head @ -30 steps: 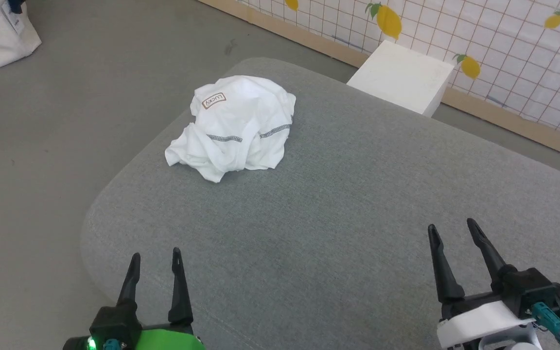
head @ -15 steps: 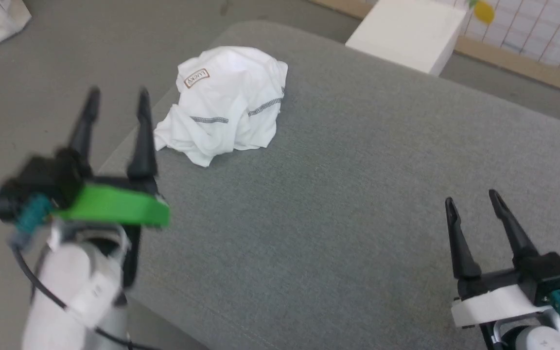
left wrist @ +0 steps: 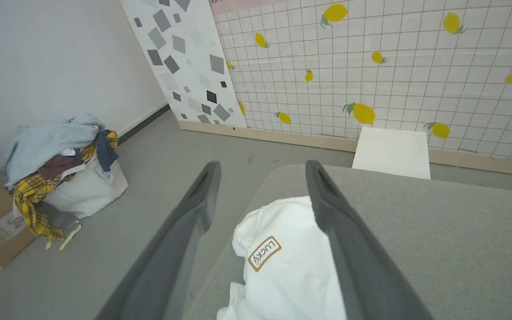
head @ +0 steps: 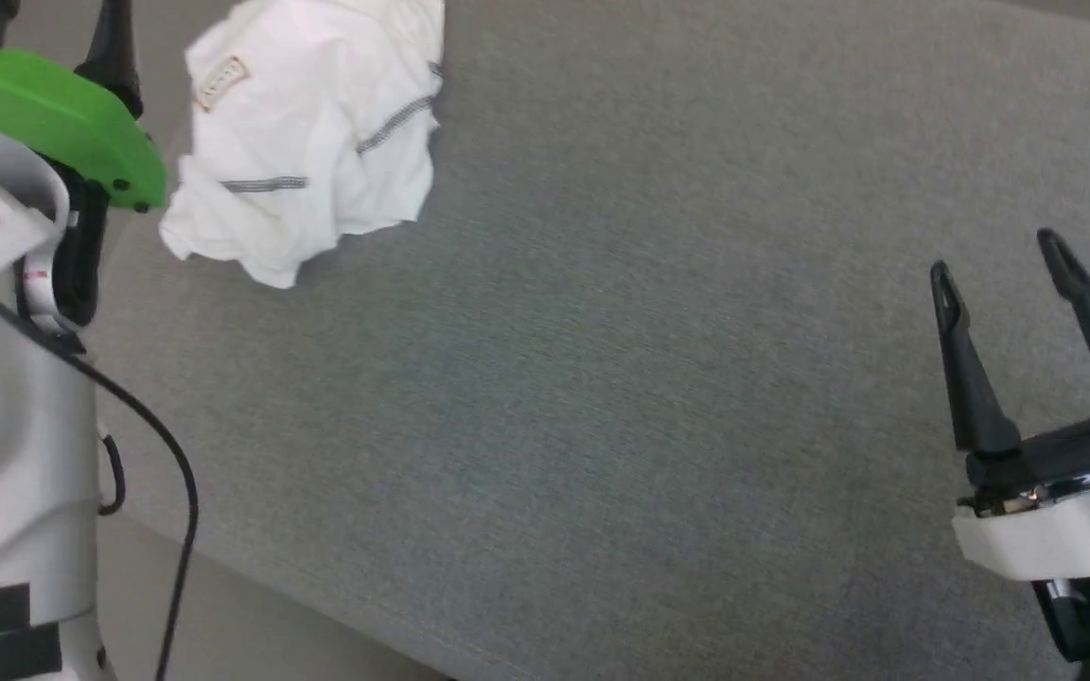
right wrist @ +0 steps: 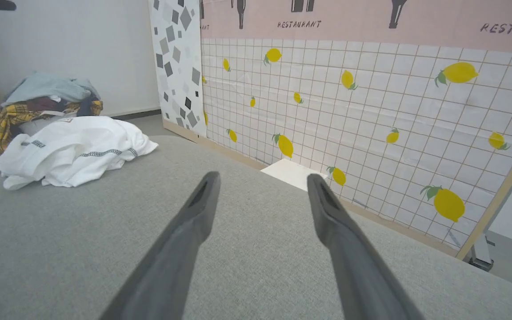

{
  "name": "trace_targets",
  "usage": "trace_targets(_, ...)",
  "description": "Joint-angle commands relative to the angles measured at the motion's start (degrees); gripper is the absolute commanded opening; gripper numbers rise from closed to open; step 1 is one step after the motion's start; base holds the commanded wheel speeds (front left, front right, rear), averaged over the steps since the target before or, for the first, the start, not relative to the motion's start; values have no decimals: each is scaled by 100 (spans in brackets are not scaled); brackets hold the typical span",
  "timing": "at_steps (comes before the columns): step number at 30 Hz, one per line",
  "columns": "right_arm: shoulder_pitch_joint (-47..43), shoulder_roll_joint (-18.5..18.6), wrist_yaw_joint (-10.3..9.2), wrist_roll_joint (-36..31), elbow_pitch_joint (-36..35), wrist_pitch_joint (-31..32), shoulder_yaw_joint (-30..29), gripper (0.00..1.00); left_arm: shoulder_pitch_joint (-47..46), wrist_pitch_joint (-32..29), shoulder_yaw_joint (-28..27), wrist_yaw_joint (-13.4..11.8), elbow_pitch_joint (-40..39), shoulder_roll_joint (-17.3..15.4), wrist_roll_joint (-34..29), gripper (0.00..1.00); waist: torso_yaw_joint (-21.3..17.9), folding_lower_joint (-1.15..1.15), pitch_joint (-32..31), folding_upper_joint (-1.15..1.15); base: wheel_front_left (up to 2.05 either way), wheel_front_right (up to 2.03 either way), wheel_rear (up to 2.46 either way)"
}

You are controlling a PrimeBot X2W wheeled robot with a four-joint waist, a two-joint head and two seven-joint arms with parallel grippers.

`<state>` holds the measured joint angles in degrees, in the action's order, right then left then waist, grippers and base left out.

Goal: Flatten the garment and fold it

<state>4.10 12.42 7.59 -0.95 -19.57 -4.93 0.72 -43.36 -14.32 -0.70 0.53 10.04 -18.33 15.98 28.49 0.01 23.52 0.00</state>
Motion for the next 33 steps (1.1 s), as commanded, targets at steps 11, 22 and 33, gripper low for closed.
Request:
trace_targets(11, 223, 283, -10, 147, -516, 227, -130, 100, -56, -705, 143, -126, 1247, -214, -117, 100, -819, -1, 1112, 0, 0, 0, 0)
trace_targets(22, 204, 439, -10, 240, -705, 311, -248, 100, 124, -991, 206, -295, 2140, -274, -130, 0, -891, -1, 1404, 0, 0, 0, 0)
trace_targets(33, 322, 188, -10, 301, -376, 95, -160, 100, -151, 42, -83, -428, 2131, -510, -53, 0, -1002, -1, 851, 0, 0, 0, 0)
